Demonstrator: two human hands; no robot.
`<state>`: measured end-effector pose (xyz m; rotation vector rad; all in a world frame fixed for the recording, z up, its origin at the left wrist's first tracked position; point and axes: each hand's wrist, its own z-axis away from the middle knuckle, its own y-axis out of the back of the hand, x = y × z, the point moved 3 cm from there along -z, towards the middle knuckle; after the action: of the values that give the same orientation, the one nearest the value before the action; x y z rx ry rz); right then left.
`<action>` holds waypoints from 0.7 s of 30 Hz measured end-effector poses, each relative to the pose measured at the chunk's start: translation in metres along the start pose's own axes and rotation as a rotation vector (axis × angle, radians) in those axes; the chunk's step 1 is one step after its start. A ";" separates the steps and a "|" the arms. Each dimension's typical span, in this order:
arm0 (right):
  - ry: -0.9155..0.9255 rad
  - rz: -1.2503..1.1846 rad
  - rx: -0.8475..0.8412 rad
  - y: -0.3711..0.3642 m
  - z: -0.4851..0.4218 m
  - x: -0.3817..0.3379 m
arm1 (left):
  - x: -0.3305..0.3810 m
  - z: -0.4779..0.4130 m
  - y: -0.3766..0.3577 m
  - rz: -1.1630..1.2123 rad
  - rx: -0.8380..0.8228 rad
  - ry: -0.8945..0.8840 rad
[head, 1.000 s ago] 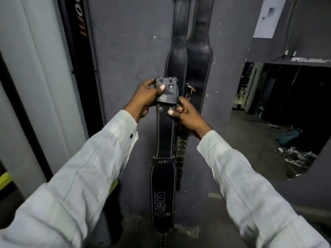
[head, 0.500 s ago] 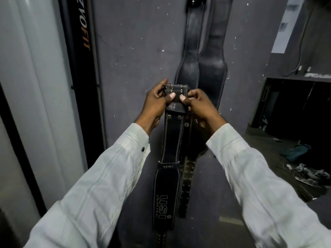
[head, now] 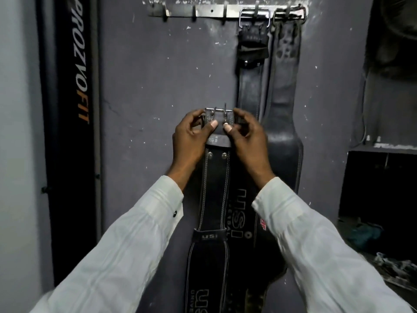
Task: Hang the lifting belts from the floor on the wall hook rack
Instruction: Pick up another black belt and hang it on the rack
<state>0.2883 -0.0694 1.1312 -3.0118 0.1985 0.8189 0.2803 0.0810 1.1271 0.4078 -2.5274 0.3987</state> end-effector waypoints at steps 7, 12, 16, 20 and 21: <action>0.100 -0.017 0.043 -0.014 -0.062 -0.003 | -0.002 -0.063 -0.021 0.105 -0.012 -0.107; 0.209 -0.019 0.117 -0.021 -0.096 -0.011 | 0.003 -0.102 -0.035 0.167 0.030 -0.176; 0.247 -0.049 0.209 -0.028 -0.136 -0.021 | 0.013 -0.151 -0.051 0.192 0.070 -0.201; 0.258 0.053 0.264 -0.031 -0.191 -0.038 | 0.035 -0.206 -0.065 0.218 0.059 -0.202; 0.254 0.060 0.265 -0.032 -0.205 -0.042 | 0.040 -0.220 -0.068 0.224 0.052 -0.203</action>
<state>0.3591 -0.0422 1.3286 -2.8575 0.3700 0.3737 0.3753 0.0899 1.3401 0.1918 -2.7767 0.5323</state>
